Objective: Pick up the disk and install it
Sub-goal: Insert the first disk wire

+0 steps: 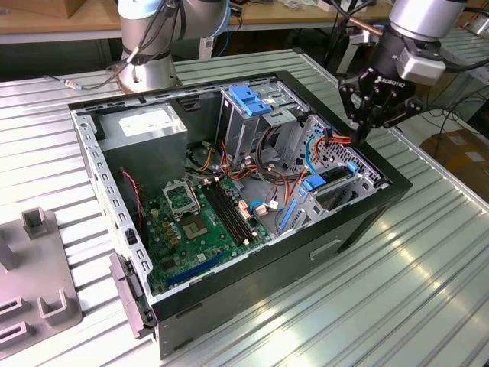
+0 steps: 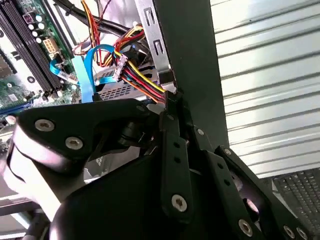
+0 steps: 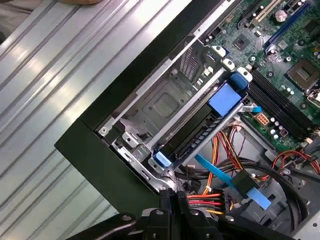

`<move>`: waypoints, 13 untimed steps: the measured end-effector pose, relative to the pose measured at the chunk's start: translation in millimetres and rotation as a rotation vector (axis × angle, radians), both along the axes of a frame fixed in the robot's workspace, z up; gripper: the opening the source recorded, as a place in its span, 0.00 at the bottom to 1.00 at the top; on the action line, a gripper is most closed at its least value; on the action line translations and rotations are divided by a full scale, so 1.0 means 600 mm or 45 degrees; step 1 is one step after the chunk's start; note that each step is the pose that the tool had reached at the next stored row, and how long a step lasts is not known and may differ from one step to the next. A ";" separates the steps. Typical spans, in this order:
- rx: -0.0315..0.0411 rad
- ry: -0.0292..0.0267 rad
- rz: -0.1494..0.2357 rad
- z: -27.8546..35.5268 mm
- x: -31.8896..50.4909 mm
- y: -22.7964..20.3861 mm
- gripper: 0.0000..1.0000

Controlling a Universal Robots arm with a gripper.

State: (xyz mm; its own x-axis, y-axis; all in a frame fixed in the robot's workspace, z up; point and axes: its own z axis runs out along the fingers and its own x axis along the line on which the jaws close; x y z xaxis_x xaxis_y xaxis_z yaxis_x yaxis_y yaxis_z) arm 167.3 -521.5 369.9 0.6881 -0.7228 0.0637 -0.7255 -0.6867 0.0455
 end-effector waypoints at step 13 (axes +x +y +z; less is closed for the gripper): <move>-0.0004 0.0011 -0.348 -0.002 -0.006 0.0000 0.17</move>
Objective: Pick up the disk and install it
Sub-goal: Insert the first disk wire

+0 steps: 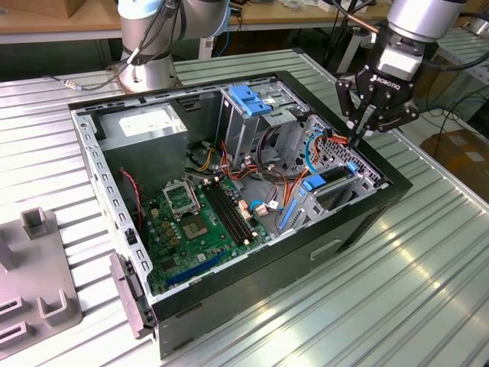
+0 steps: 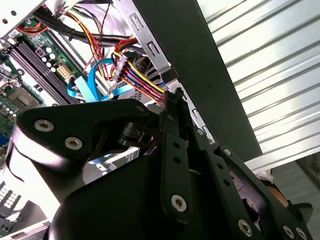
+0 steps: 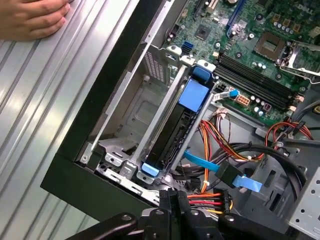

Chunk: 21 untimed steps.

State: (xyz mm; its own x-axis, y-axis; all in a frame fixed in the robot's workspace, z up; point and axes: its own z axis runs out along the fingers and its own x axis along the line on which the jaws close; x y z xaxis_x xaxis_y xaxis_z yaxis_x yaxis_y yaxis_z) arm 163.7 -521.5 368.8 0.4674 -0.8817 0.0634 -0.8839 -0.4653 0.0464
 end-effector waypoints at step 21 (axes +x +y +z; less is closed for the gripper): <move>-0.0004 0.0002 -0.279 -0.008 -0.019 0.0007 0.17</move>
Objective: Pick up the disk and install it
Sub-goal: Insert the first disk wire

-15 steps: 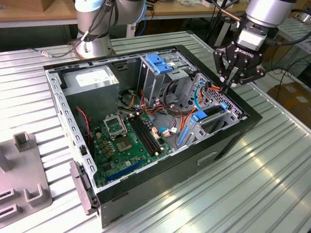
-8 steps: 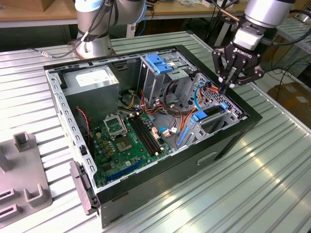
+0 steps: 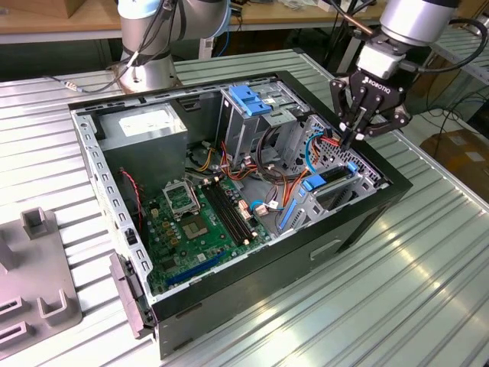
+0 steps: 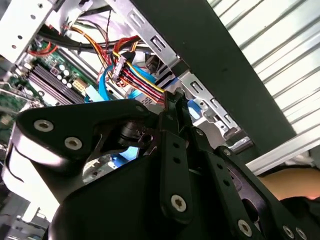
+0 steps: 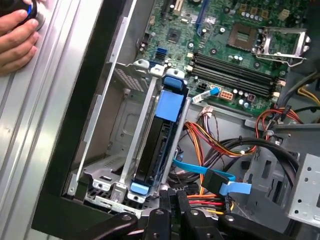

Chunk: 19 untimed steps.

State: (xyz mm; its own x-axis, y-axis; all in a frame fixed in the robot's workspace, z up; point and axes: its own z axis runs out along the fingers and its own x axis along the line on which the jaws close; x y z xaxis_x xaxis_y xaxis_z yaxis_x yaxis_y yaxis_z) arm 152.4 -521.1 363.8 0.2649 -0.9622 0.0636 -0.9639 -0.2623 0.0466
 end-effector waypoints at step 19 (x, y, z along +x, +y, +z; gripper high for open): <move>0.0853 -0.0123 -0.148 -0.019 -0.030 -0.0273 0.17</move>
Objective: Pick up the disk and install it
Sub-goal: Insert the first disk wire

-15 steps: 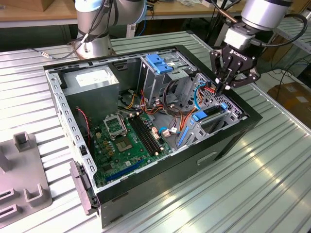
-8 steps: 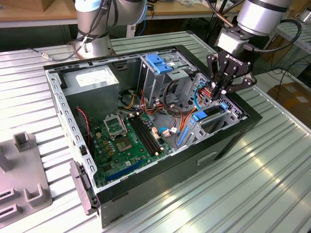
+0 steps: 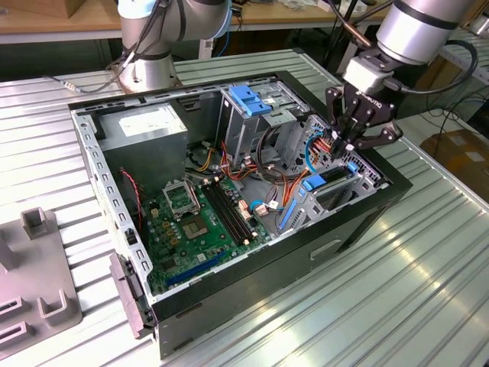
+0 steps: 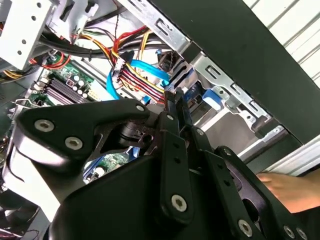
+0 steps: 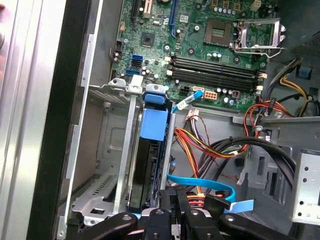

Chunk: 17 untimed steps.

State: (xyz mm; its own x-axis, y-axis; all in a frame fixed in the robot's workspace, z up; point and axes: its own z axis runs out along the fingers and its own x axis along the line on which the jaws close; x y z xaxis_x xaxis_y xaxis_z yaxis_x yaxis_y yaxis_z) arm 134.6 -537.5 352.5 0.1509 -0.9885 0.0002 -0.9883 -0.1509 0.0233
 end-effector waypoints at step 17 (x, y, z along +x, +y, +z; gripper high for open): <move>-0.0001 -0.0159 -0.071 -0.007 -0.012 -0.0255 0.17</move>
State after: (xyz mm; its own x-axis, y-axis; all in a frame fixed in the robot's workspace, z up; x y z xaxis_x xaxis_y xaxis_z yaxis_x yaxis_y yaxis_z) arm 127.5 -552.8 348.3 0.0957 -0.9954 0.0018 -0.9953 -0.0957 0.0110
